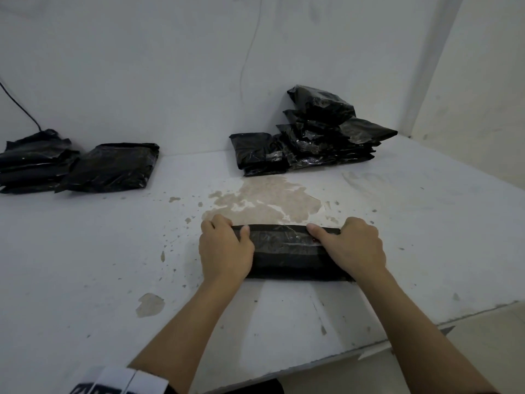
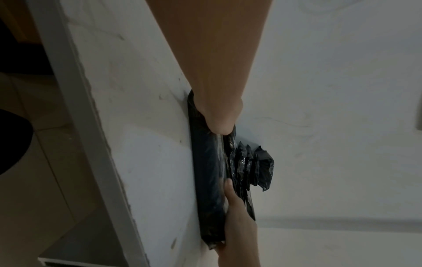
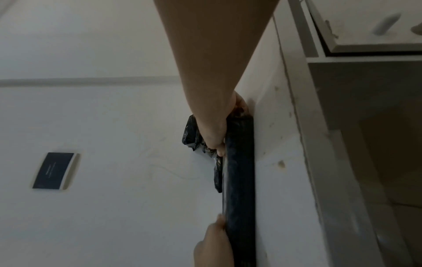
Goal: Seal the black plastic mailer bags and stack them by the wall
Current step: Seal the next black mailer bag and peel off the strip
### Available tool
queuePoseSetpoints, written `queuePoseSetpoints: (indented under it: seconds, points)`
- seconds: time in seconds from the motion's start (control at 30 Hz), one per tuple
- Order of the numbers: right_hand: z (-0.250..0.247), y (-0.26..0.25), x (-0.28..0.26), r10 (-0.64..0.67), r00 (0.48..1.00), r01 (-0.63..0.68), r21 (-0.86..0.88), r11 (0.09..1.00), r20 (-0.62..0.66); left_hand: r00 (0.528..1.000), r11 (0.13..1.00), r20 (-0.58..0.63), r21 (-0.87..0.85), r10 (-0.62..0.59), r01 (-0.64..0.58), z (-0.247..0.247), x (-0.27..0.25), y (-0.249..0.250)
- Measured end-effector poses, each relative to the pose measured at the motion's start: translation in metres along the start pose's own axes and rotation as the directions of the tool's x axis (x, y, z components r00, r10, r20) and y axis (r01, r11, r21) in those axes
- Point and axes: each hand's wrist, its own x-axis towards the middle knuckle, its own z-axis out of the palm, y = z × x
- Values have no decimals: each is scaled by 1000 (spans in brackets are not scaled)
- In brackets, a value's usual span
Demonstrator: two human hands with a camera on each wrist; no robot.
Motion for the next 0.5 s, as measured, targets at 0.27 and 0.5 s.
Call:
queuePoseSetpoints:
  seconds: [0.27, 0.5]
  points:
    - [-13, 4, -10, -449, 893, 411, -364, 836, -23, 869, 931, 382, -305, 314, -202, -36, -5, -45]
    - [-20, 6, -37, -588, 591, 790, -246, 562, 553, 890, 917, 229, -40, 395, -397, -39, 14, -52]
